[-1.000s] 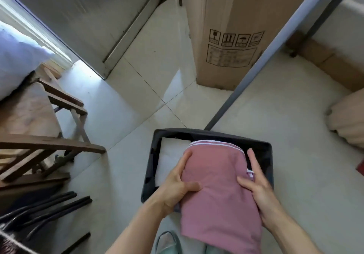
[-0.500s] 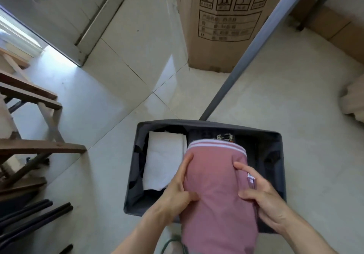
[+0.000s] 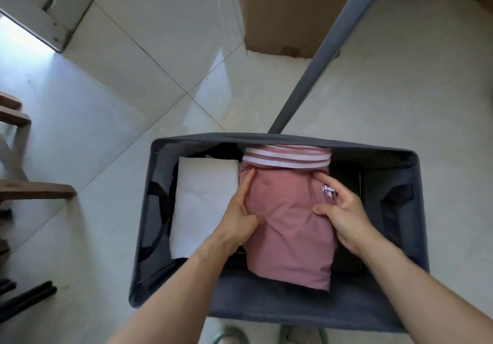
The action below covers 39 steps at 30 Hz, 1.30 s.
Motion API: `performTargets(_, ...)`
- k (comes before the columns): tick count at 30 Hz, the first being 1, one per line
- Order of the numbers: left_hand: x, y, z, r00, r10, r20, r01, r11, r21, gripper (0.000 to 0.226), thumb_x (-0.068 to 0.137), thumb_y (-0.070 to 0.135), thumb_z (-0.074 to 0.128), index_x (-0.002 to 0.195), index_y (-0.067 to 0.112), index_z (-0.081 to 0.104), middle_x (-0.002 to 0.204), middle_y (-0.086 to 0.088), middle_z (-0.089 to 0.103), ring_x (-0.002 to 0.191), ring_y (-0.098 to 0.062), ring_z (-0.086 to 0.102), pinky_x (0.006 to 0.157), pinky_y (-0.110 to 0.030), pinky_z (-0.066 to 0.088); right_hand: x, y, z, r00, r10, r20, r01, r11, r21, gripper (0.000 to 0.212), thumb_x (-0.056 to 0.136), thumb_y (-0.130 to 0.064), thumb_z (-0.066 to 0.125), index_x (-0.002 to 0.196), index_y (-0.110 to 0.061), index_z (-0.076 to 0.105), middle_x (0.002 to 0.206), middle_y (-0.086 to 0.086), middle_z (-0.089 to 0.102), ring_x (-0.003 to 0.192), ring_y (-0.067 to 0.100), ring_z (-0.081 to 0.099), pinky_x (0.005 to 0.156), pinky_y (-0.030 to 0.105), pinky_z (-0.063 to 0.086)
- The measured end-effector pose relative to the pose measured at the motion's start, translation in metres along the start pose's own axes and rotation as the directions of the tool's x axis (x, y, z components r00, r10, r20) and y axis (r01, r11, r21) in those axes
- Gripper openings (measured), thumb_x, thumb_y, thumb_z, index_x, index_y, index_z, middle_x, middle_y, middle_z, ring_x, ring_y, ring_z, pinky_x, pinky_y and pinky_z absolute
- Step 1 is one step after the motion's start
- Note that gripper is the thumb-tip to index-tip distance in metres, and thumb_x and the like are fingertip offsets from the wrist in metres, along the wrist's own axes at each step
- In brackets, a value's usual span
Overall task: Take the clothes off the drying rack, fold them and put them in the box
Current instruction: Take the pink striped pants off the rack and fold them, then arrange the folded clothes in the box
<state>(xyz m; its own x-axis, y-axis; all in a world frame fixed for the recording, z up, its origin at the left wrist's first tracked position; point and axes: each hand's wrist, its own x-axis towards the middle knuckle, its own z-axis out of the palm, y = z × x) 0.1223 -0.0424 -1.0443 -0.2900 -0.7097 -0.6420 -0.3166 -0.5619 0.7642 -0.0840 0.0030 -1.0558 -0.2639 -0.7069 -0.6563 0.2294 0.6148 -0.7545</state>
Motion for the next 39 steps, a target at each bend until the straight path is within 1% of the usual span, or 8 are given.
performTargets(4,-0.002,-0.005,-0.002,0.999,0.038,-0.01,-0.032,0.944,0.329,0.098,0.08,0.006,0.068,0.154,0.036,0.012,0.145,0.01,0.018,0.131,-0.015,0.041,0.102,-0.021,0.041,-0.007,0.001,0.002,0.974,-0.201,-0.102,0.148,0.913,-0.38,0.064,0.077,0.014,0.058,0.128,-0.026,0.06,0.129,0.003,0.056,0.118,0.018,0.057,0.107,0.034,0.042)
performTargets(6,-0.011,-0.003,0.001,0.972,0.206,-0.115,-0.071,0.721,0.69,0.101,0.072,0.027,0.075,0.152,0.036,0.013,0.144,0.004,0.017,0.125,-0.022,0.041,0.098,-0.033,0.045,-0.021,-0.005,0.004,0.898,-0.423,-0.123,0.218,0.669,-0.71,0.055,0.077,-0.003,0.068,0.128,-0.02,0.059,0.132,0.007,0.047,0.122,0.024,0.046,0.106,0.036,0.038)
performTargets(8,-0.011,-0.001,0.002,0.928,0.373,0.011,-0.194,0.456,0.869,0.118,0.062,0.048,0.08,0.153,0.034,0.007,0.157,0.0,0.01,0.142,-0.024,0.022,0.114,-0.041,0.029,-0.029,-0.012,0.003,0.831,-0.538,0.142,0.351,0.309,-0.884,0.07,0.071,-0.03,0.079,0.135,-0.021,0.052,0.146,0.008,0.037,0.133,0.026,0.033,0.109,0.048,0.034)
performTargets(12,0.015,0.001,0.0,0.936,0.161,0.314,-0.337,0.147,0.93,0.154,0.049,0.067,0.081,0.147,0.029,-0.031,0.155,-0.001,-0.039,0.144,-0.018,-0.035,0.119,-0.044,-0.018,-0.011,-0.018,0.001,0.878,-0.041,0.478,0.477,-0.027,-0.879,0.137,0.055,-0.076,0.068,0.151,-0.035,-0.021,0.157,-0.002,-0.033,0.145,0.021,-0.028,0.118,0.055,-0.01)
performTargets(18,0.043,0.01,0.008,0.969,-0.075,0.235,-0.231,0.052,0.971,0.157,0.049,0.063,0.085,0.149,0.025,-0.03,0.157,-0.01,-0.034,0.147,-0.026,-0.028,0.12,-0.053,-0.009,0.014,-0.02,0.013,0.944,0.187,0.271,0.28,-0.02,-0.96,0.15,0.052,-0.066,0.081,0.144,-0.034,-0.034,0.158,0.001,-0.031,0.146,0.027,-0.025,0.117,0.062,-0.005)
performTargets(22,0.021,0.041,0.002,0.965,-0.125,0.231,-0.204,0.194,0.959,0.135,0.065,0.054,0.082,0.154,0.028,-0.015,0.163,-0.004,-0.02,0.151,-0.023,-0.015,0.122,-0.05,-0.004,-0.009,-0.04,0.017,0.957,0.194,0.216,0.212,0.04,-0.976,0.133,0.066,-0.058,0.077,0.15,-0.034,-0.023,0.16,0.003,-0.025,0.148,0.028,-0.02,0.117,0.06,-0.003)
performTargets(29,-0.067,0.115,0.004,1.0,-0.013,-0.006,0.014,0.847,0.531,0.054,0.093,0.033,0.064,0.142,0.02,0.046,0.14,0.002,0.054,0.124,-0.014,0.054,0.105,-0.033,0.045,-0.101,-0.107,0.027,0.99,-0.023,0.139,0.139,0.296,-0.945,0.072,0.098,-0.032,0.048,0.155,-0.026,0.003,0.161,-0.001,0.003,0.144,0.024,0.019,0.111,0.044,0.033)
performTargets(39,-0.178,0.254,0.013,0.998,0.038,0.055,-0.054,0.945,0.322,0.026,0.095,0.021,0.06,0.122,0.019,0.06,0.106,0.006,0.065,0.097,-0.006,0.063,0.074,-0.007,0.045,-0.228,-0.234,0.035,0.979,-0.203,0.001,0.137,0.66,-0.739,0.048,0.097,-0.023,0.052,0.142,-0.03,0.038,0.147,-0.012,0.034,0.116,0.011,0.056,0.093,0.033,0.048)
